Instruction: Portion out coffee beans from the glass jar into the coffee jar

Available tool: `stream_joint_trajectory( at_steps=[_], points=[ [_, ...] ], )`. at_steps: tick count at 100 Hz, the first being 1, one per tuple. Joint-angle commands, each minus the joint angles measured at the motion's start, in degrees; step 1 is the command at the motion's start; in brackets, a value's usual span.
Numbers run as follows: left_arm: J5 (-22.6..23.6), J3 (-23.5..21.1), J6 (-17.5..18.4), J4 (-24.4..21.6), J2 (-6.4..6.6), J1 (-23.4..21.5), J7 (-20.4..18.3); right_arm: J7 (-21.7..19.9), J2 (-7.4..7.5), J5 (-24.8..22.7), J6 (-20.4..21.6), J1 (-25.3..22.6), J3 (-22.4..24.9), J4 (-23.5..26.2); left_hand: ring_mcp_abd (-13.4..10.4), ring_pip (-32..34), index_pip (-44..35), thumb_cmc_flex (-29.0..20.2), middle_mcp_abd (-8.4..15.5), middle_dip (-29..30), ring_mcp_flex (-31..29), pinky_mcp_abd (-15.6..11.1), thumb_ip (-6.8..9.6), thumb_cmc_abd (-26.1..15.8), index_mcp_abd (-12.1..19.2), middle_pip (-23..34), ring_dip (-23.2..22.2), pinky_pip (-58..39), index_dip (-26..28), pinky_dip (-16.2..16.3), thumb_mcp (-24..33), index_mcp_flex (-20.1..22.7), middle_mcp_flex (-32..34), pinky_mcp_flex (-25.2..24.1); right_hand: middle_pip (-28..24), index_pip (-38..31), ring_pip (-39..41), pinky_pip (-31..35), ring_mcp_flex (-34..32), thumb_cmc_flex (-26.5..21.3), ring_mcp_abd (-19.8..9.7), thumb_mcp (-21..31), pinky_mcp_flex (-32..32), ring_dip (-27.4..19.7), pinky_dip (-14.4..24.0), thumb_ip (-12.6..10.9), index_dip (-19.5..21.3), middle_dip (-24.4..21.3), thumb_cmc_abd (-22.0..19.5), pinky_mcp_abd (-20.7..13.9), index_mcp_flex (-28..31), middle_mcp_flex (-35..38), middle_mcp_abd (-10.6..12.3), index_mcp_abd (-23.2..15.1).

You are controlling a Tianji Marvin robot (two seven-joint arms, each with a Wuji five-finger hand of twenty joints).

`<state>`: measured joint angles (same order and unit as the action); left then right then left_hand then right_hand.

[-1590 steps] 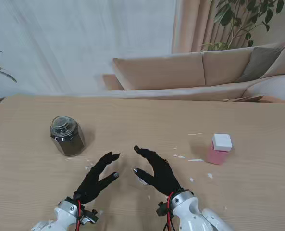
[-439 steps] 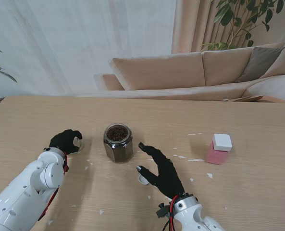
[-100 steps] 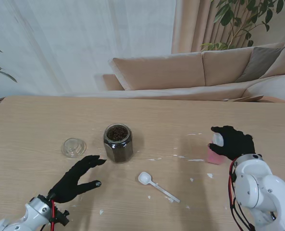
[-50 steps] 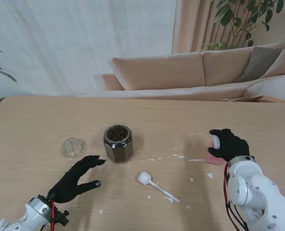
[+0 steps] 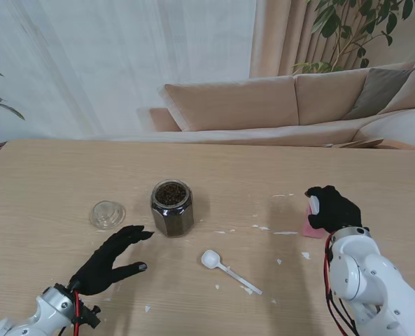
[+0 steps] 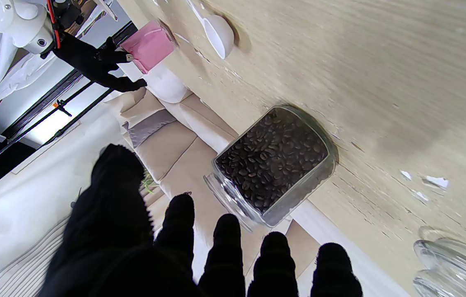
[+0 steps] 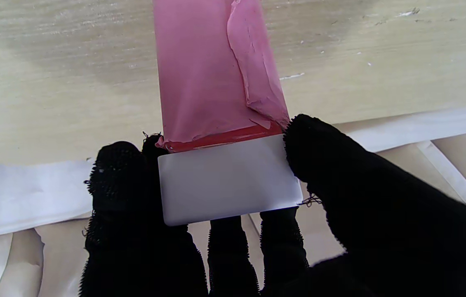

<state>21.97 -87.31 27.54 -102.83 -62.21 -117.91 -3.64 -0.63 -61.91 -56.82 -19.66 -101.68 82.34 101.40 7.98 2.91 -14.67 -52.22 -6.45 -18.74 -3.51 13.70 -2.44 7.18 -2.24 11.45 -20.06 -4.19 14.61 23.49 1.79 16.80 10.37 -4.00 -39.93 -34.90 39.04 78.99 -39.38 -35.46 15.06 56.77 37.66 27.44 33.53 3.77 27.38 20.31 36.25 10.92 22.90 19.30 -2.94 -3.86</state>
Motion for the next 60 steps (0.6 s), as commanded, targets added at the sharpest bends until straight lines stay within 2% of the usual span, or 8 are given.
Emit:
stream_joint_trajectory(
  at_steps=[1, 33, 60],
  points=[
    [-0.02, 0.01, 0.35, -0.18, -0.35, -0.37, -0.79, -0.35, -0.26, 0.00, 0.52, -0.94, 0.28, 1.31, -0.89, -0.69, 0.62, -0.93, 0.20, 0.59, 1.92, -1.72, 1.34, -1.38, 0.42, 1.05, 0.01, 0.41, -0.57, -0.98, 0.07, 1.71, 0.73, -0.31, -4.71, -2.83, 2.12, 1.10, -3.89, -9.18, -6.61, 11.02, 0.88, -0.41, -0.59, -2.44, -1.02, 1.51, -2.64, -3.35, 2.66, 4.36, -0.57, 2.75],
    [-0.43, 0.13, 0.57, -0.19, -0.22, -0.31, -1.37, 1.11, -0.79, 2.23, 3.53, -4.34, 2.10, 7.20, -0.85, -0.47, 0.49, -1.08, 0.12, 0.56, 1.89, -1.71, 1.34, -1.01, 0.19, 1.00, -0.34, 0.31, -0.52, -0.94, 0.24, 1.89, 1.18, -0.28, -5.39, -3.23, 2.02, 1.03, -4.81, -9.89, -6.38, 12.50, 1.15, -0.29, -0.87, -0.79, -1.47, 1.99, -0.98, -3.66, 4.93, 6.33, -0.98, 2.98],
    [0.34, 0.42, 0.75, -1.18, 0.01, -0.39, -1.97, 3.06, -1.33, 6.55, 10.11, -7.47, 0.99, 14.99, -0.83, 0.05, 0.13, -1.26, 0.29, 0.16, 1.94, -1.88, 1.40, -0.24, -0.18, 1.51, -1.39, -0.62, -0.25, 0.07, 0.63, 1.48, 1.39, -0.34, -5.31, -2.89, 1.78, 0.98, -4.65, -10.21, -6.38, 12.40, 1.08, -0.12, -0.94, -0.24, -1.70, 2.18, -0.40, -3.63, 5.46, 6.52, -0.94, 3.12]
  ],
)
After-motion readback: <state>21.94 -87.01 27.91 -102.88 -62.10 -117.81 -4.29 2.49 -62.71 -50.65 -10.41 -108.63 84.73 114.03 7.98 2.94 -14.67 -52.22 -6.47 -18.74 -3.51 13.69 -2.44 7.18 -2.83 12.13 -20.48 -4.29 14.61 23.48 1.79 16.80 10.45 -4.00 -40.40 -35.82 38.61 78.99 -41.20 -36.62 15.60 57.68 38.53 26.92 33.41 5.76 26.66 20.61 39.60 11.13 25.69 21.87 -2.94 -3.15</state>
